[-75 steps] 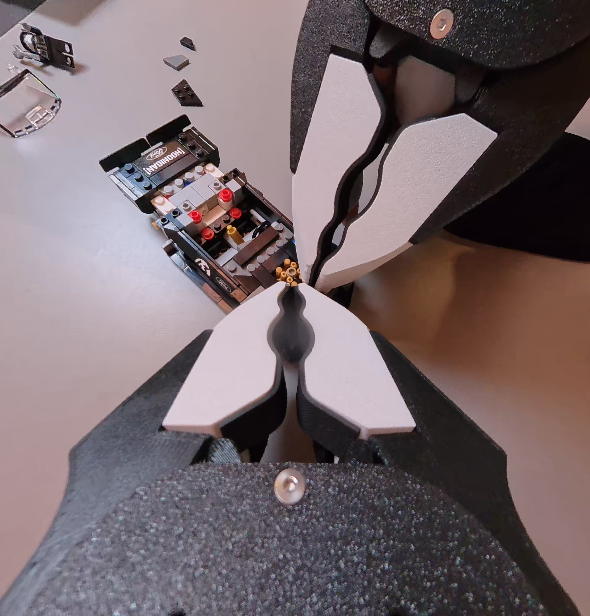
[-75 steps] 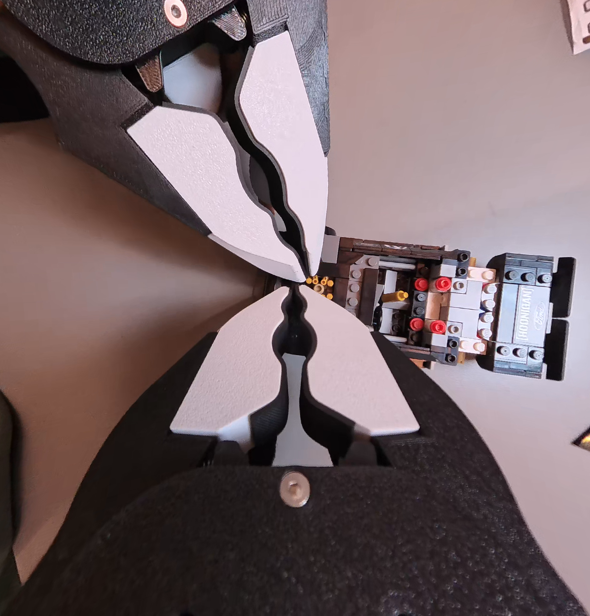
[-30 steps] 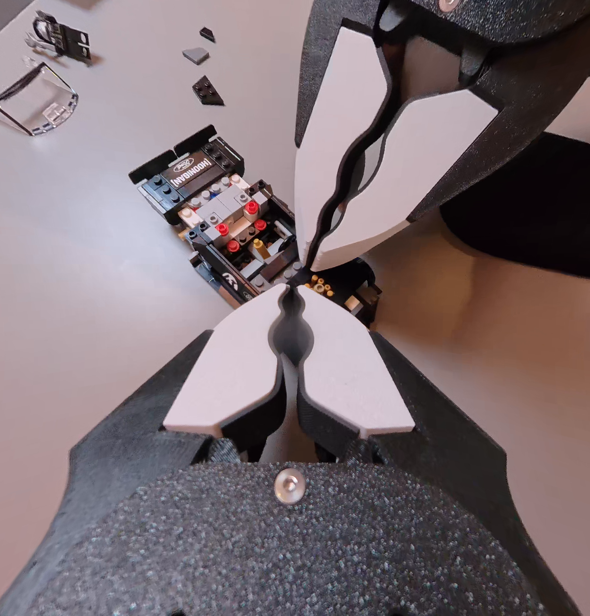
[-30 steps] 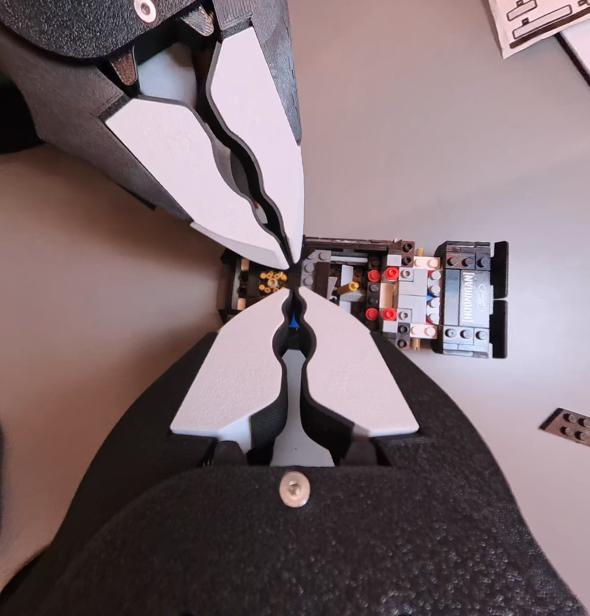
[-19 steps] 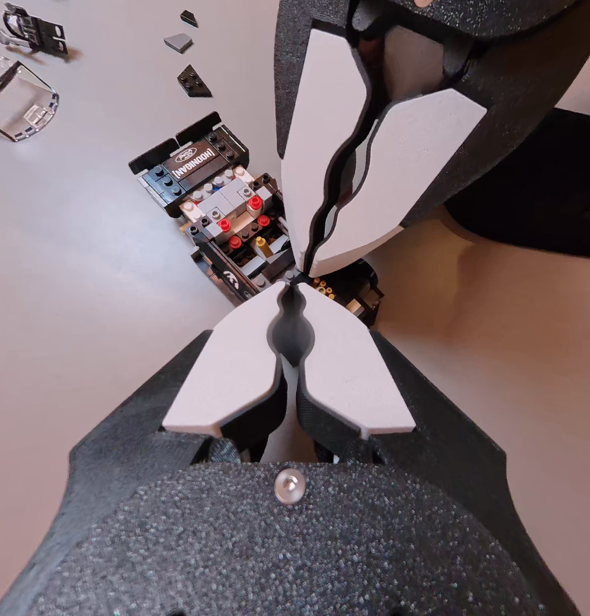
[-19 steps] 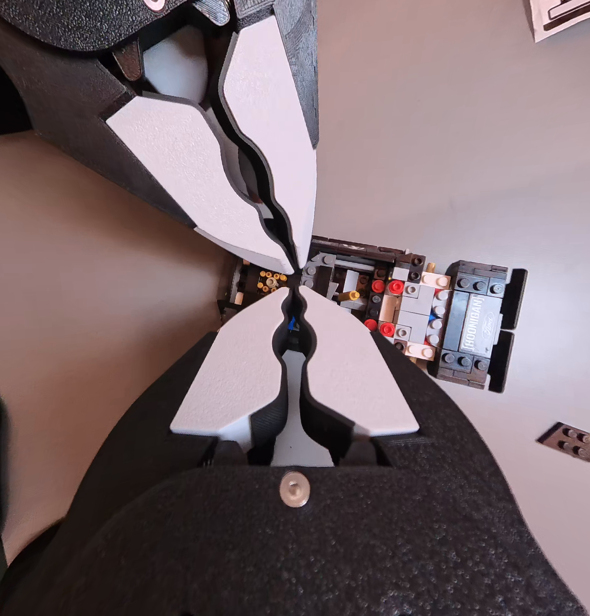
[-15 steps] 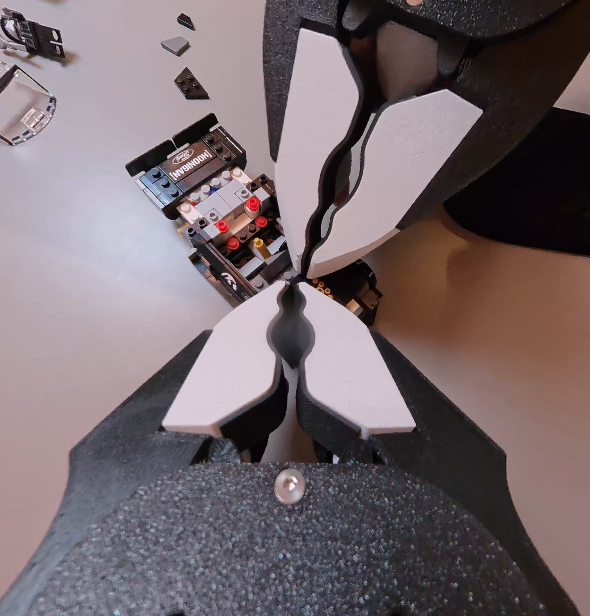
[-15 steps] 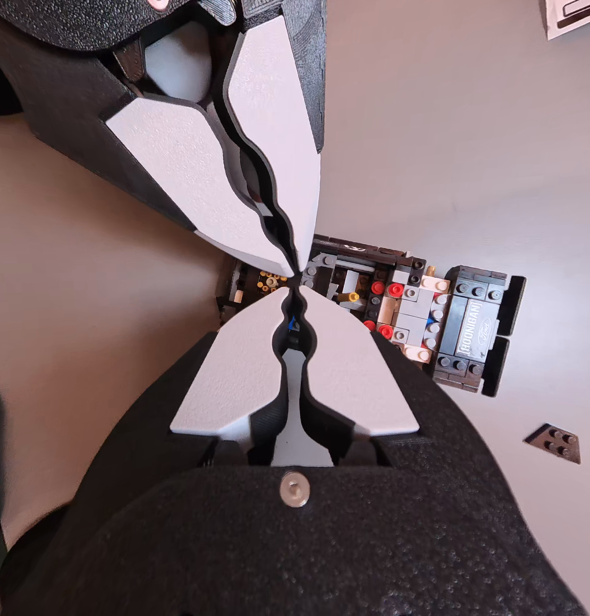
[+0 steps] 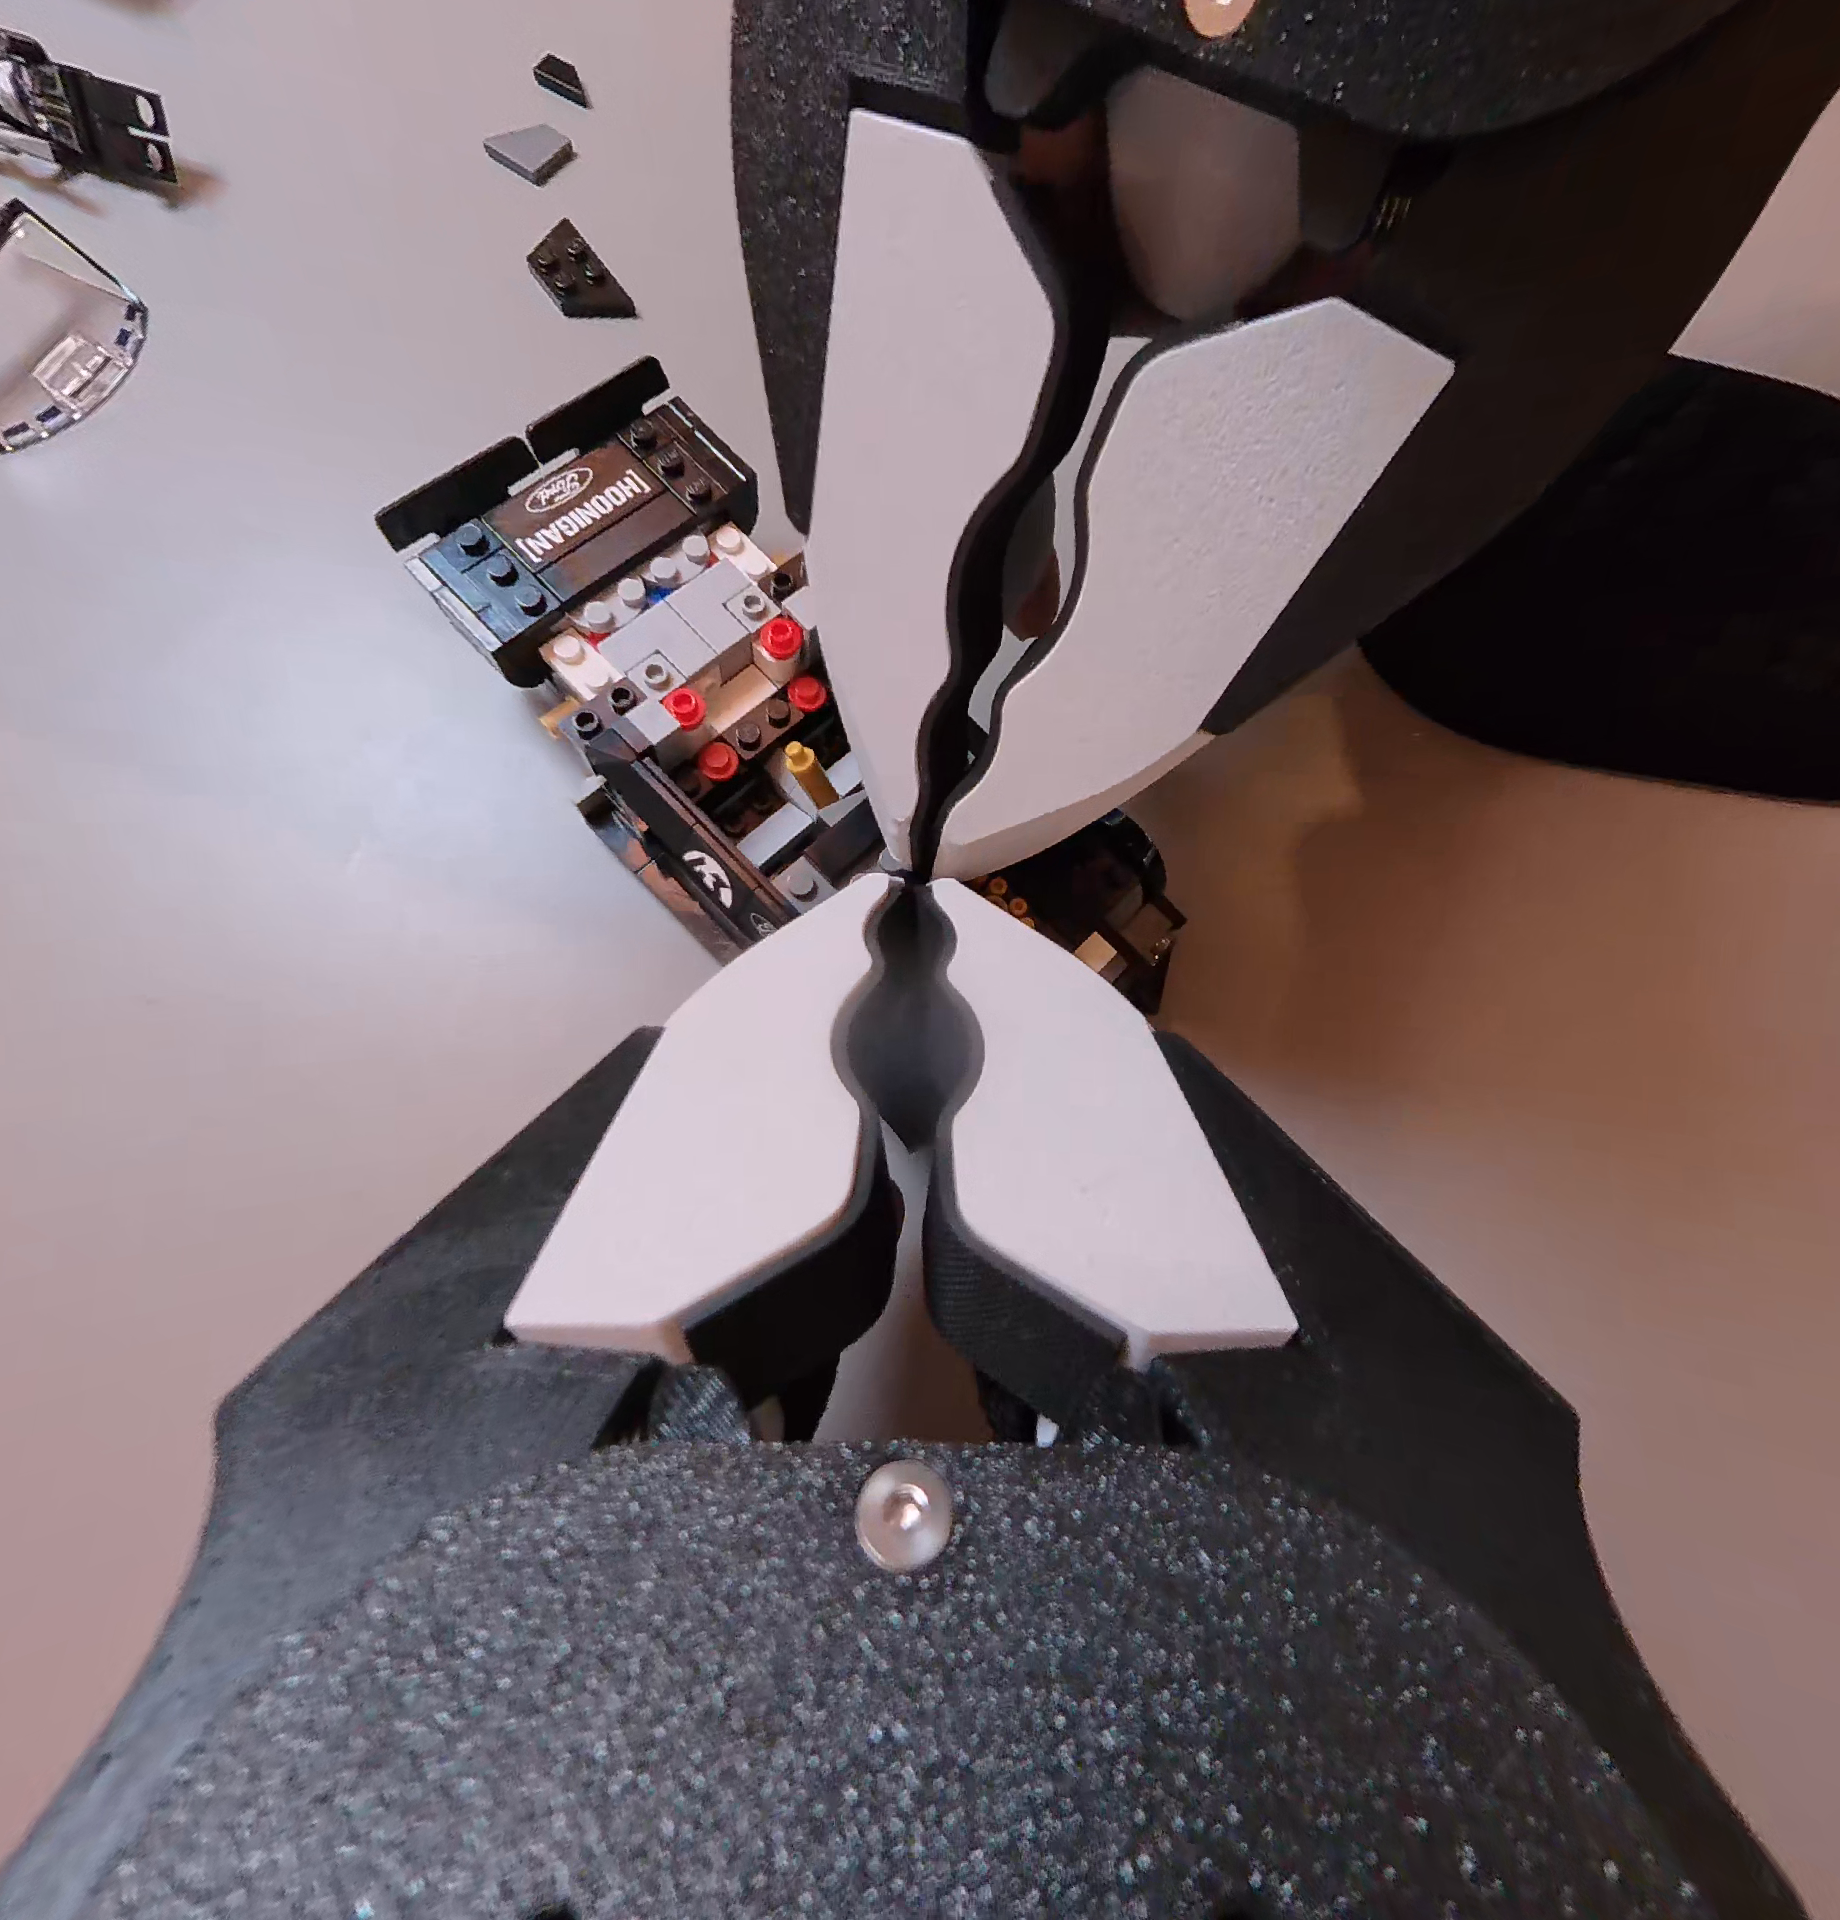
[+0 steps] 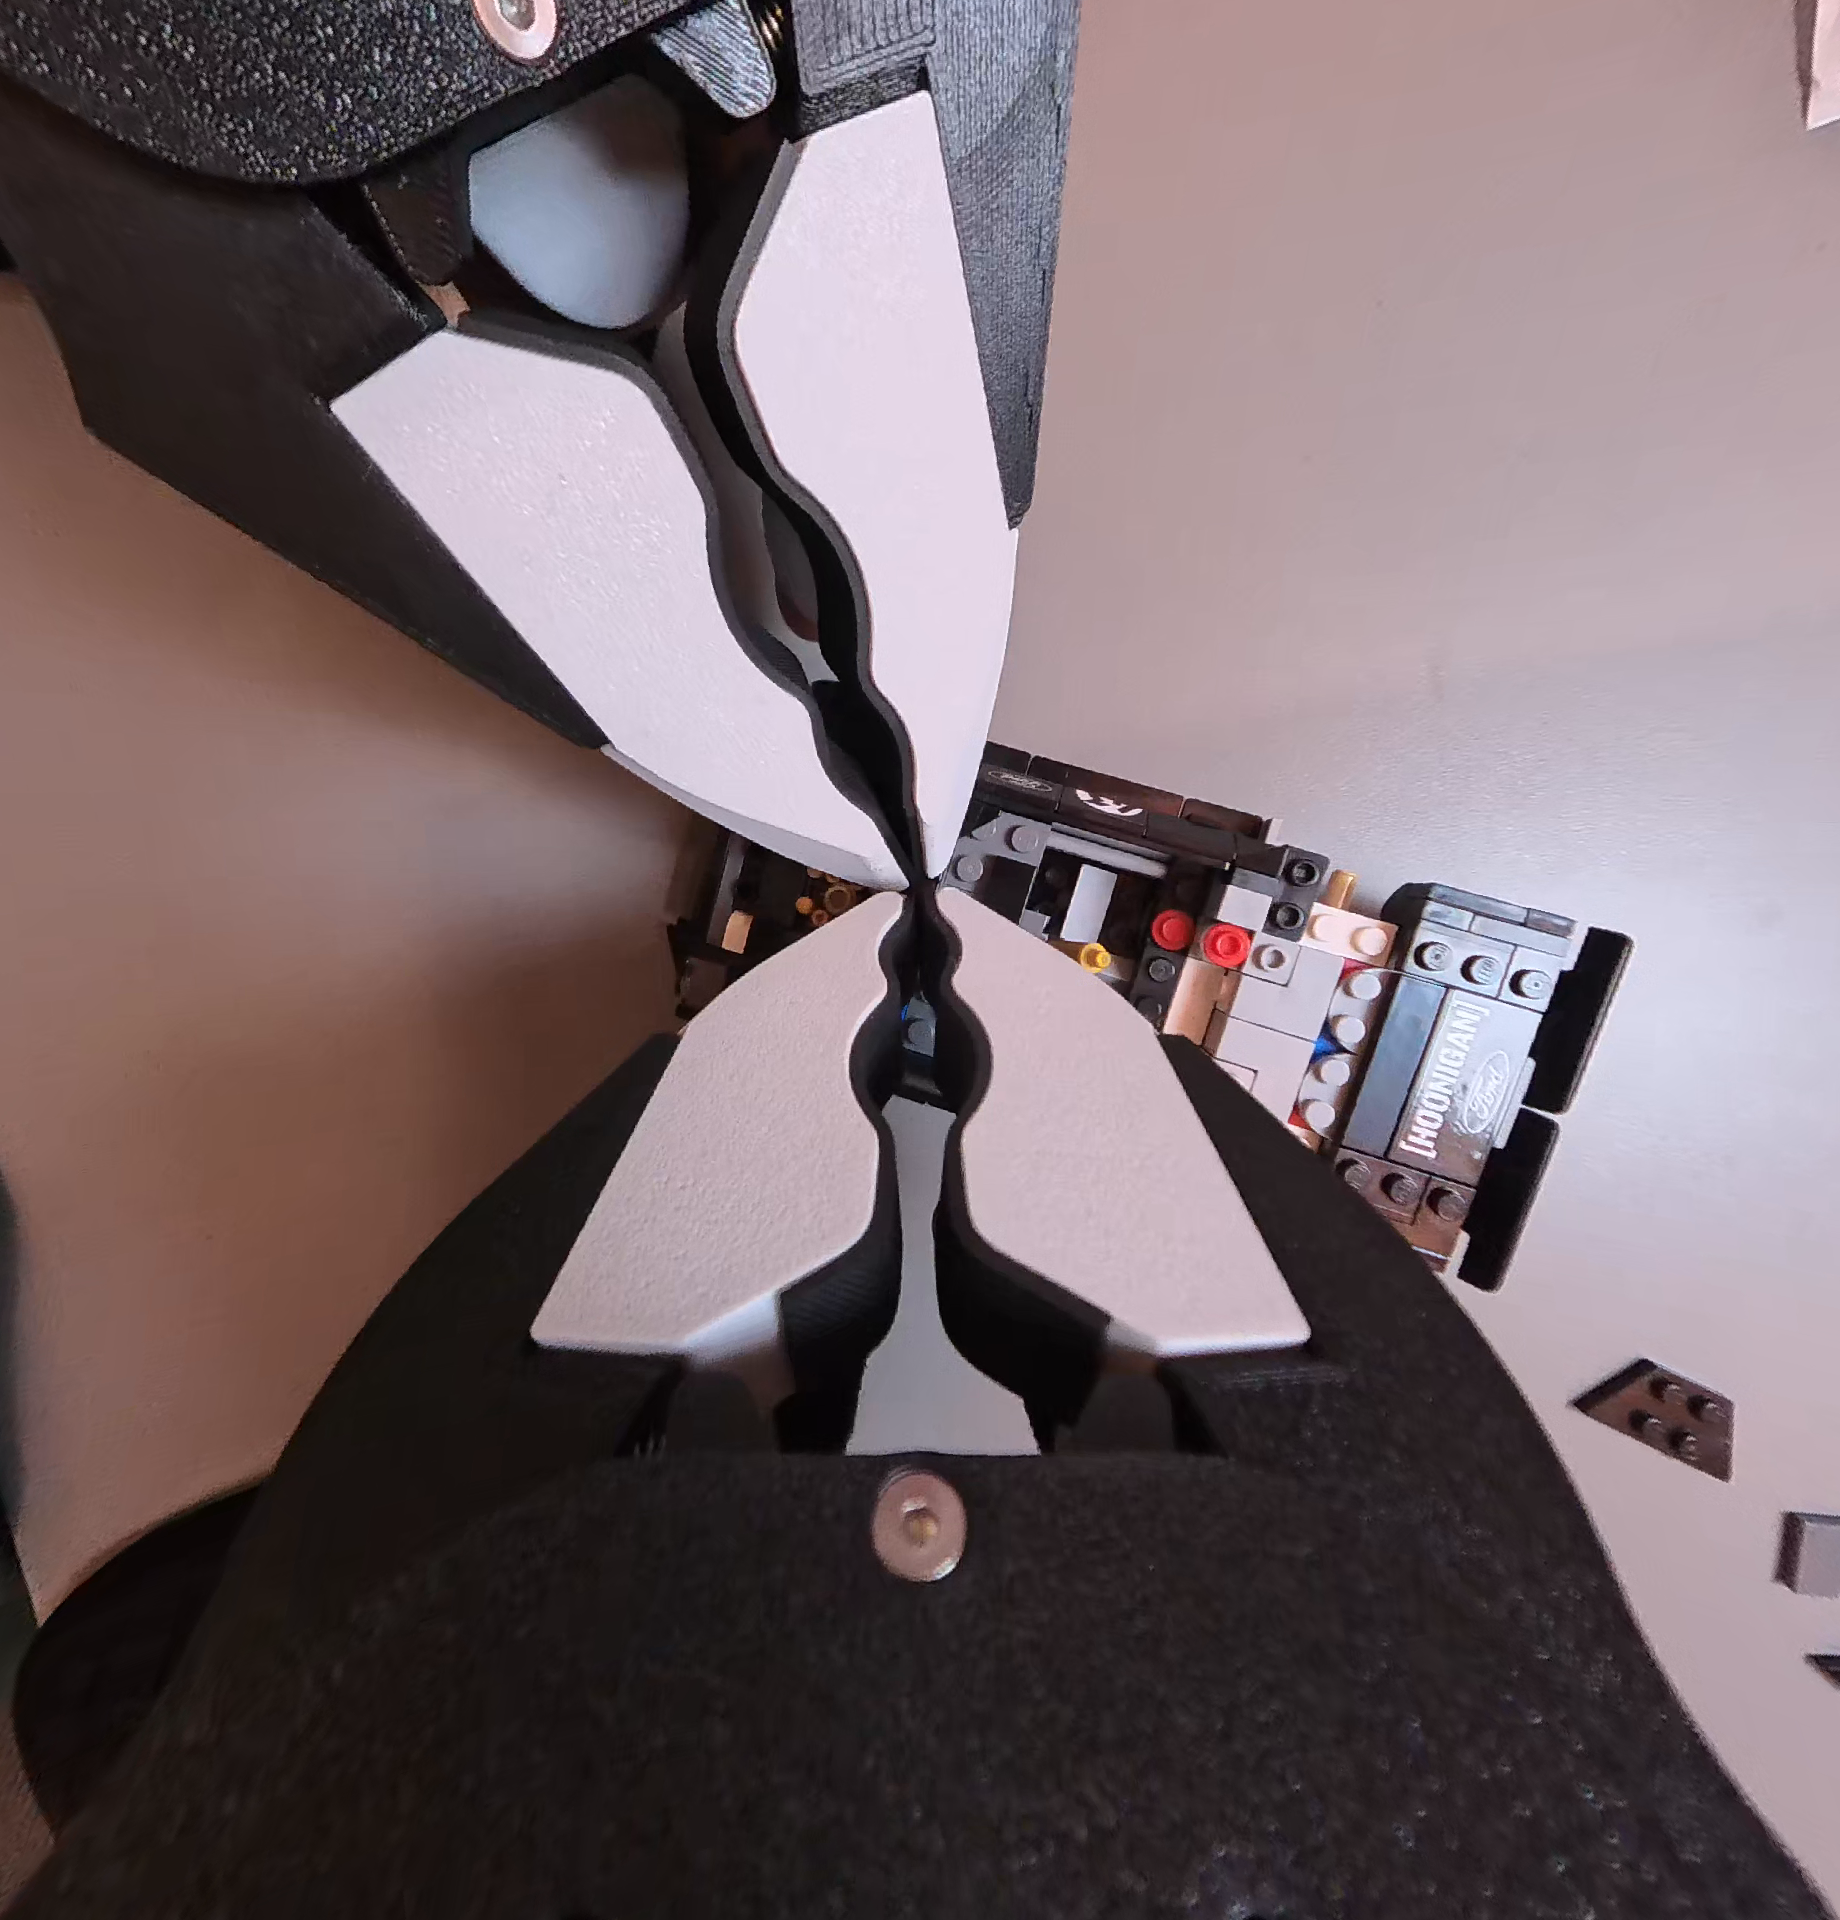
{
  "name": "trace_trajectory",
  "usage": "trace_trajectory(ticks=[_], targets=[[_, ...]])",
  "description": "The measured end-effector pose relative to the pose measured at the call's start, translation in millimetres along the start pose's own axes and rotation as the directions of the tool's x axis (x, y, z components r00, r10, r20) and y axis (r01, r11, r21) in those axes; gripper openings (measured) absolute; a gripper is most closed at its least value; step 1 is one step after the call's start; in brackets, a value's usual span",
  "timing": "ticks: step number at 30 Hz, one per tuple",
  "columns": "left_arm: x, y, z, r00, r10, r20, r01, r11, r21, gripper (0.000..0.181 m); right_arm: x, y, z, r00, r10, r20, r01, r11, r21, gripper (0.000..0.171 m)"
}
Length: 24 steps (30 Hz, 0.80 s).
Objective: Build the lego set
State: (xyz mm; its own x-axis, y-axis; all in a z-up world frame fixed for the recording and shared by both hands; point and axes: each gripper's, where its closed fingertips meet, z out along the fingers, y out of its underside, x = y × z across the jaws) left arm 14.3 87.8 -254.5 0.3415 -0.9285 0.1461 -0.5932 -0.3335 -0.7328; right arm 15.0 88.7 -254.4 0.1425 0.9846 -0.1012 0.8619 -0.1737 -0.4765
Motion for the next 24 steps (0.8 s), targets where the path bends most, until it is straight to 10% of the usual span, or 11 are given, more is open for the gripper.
trace_trajectory(ticks=[24], targets=[[14, 11, -10, 1.000, -0.010, 0.001, 0.010, 1.000, -0.008, 0.002, -28, -1, 3, 0.998, 0.045, -0.038, -0.039, 0.989, 0.143, 0.000]])
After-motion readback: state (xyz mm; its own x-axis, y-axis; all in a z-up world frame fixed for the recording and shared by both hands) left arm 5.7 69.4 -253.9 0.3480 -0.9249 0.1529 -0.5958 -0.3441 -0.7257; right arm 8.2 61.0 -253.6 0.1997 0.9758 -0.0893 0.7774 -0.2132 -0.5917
